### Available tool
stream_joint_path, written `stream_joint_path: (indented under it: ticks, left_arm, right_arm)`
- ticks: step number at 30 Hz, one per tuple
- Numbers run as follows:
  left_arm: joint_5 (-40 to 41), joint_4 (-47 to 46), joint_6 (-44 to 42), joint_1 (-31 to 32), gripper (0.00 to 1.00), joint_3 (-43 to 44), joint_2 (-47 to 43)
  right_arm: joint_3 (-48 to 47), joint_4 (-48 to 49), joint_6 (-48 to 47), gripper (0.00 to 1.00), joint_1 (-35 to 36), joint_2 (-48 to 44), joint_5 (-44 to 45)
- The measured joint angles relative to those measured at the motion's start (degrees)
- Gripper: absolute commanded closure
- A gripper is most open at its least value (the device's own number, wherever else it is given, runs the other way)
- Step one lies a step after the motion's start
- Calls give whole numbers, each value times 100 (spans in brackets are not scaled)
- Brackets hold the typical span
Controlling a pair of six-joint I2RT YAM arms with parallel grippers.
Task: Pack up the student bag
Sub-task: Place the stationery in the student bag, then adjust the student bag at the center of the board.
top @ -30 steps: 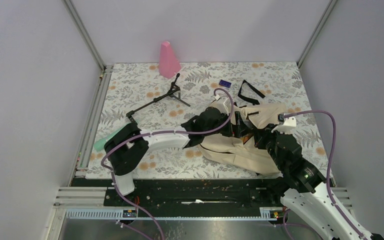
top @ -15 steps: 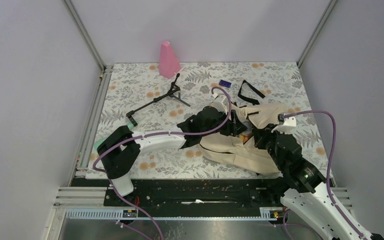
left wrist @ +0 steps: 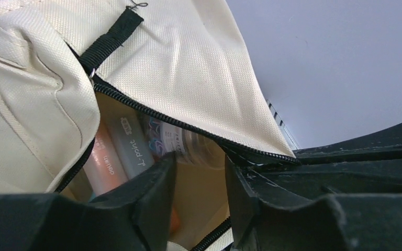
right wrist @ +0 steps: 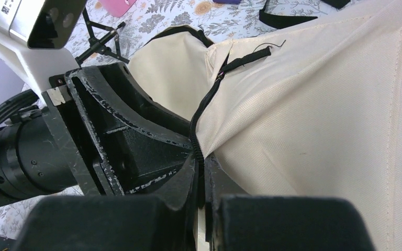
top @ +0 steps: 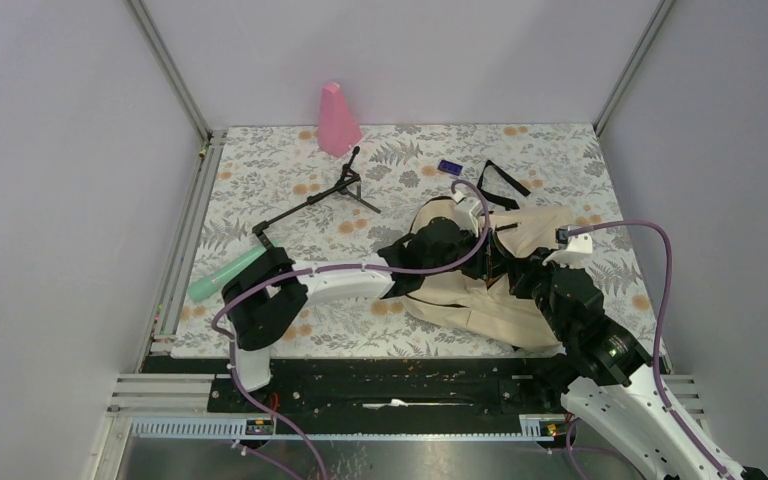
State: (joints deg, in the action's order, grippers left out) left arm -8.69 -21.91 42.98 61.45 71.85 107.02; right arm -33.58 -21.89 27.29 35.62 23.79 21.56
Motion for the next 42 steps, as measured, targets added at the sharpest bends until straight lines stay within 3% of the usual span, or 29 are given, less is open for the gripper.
stream_joint_path:
  ticks: [4,12,15,21,29,40,42]
  left_arm:
    - [120,50,-236,-24,31,-42,-7]
    - [619,389,-715,-7,12,-852,-940]
    - [866,483,-807,0,10,-1075,-1303]
    - [1106,761,-715,-157,31,-1233,-1414]
    - [774,846,-380,-726,38,-1362,-1047]
    - [-42,562,-50,-780,42,-1132,-431]
    - [-216,461,26,-776,47,-1040,-310]
  right_arm:
    - [0,-9,2,100,-2,-20,28]
    - [0,-17,2,100,0,-17,22]
    - [0,-17,2,100,0,-17,22]
    - [0,-17,2,100,0,-17,22]
    - [0,-70,0,100,0,-94,24]
    - [0,-120,2,100,0,-98,24]
    - [0,-120,2,100,0,-98,24]
